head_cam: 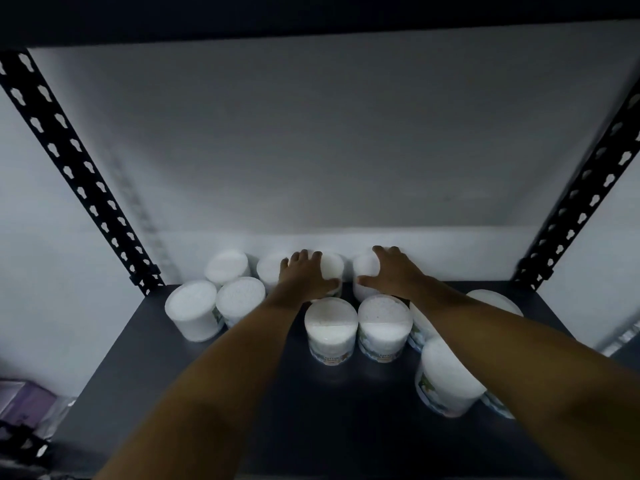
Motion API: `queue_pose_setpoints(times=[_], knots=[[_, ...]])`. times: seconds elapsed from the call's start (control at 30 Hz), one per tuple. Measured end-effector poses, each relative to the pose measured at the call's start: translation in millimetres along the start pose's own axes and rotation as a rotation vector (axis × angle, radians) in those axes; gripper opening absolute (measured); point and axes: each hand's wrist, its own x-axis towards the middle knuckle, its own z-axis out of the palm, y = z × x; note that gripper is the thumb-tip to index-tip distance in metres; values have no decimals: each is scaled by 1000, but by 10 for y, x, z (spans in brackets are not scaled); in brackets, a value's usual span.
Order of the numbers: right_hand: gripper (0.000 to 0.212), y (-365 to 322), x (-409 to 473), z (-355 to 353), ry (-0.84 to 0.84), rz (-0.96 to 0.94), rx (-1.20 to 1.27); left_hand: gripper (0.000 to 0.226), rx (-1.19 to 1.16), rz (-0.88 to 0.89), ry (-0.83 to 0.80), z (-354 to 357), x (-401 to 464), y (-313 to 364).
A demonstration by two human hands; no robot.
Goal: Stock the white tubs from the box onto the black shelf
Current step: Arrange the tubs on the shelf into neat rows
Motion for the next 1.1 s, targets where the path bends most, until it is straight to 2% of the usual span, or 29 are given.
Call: queue_pose_setpoints(times=[0.27, 0.53, 0.83, 1.1], knots=[[94, -25, 86, 30, -6, -5, -54, 81, 5, -12, -24, -14, 99, 43], [90, -64, 26, 33, 3, 1, 27, 79, -144, -4, 23, -36, 49, 79], [89, -252, -88, -259, 126, -62, 21, 83, -272, 36, 149, -318, -107, 107], [84, -478, -316, -523, 281, -157, 10, 82, -291, 81, 278, -667, -388, 78]])
